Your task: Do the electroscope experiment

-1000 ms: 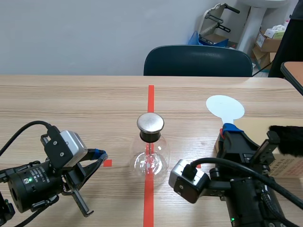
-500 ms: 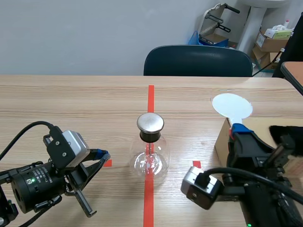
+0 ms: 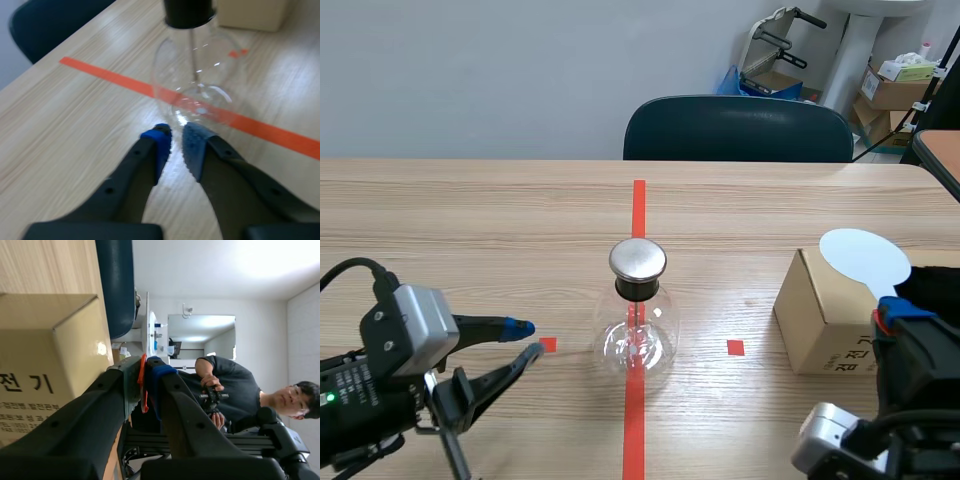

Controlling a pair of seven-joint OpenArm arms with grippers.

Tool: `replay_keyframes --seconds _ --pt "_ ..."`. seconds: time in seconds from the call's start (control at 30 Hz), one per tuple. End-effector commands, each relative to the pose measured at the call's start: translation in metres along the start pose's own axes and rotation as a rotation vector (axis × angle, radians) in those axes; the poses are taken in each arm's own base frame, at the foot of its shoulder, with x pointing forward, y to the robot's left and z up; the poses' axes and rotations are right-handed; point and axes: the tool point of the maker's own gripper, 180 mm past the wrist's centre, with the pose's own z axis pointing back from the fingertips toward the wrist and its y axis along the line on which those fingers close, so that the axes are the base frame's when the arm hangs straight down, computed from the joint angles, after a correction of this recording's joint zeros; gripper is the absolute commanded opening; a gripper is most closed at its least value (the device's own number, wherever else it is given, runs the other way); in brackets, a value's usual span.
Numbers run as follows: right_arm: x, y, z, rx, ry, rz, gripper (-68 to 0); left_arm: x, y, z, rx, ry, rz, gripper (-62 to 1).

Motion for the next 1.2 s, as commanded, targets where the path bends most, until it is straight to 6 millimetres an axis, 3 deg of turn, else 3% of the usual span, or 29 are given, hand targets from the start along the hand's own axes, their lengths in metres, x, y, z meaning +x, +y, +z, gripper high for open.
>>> replay_keyframes --seconds 0.0,0.1,0.37,0.47,0.6,0.8,1.17 --pt "-0.006 -0.019 -0.004 -0.091 0.016 0.013 -65.6 0.018 -0.012 0.003 -0.029 -0.058 0.024 -35.2" --pt "-0.009 -0.01 0.0 -0.071 0.004 0.029 -65.6 0.034 -0.028 0.014 -0.081 -0.1 0.056 -28.3" --pt "-0.019 0.027 0.006 0.004 -0.016 0.026 -65.6 0.077 -0.051 0.034 -0.154 -0.159 0.161 -27.0" --pt "-0.022 0.037 0.004 0.02 -0.023 0.023 -65.6 0.093 -0.057 0.039 -0.185 -0.182 0.171 -17.4" --pt "-0.024 0.045 0.001 0.031 -0.038 0.019 -65.6 0.107 -0.067 0.045 -0.231 -0.197 0.182 -12.7" --pt "-0.027 0.049 -0.003 0.031 -0.034 0.018 -65.6 0.12 -0.08 0.053 -0.271 -0.216 0.209 -12.7" --pt "-0.024 0.05 -0.004 0.039 -0.042 0.03 -65.5 0.12 -0.082 0.056 -0.278 -0.207 0.215 -12.7"
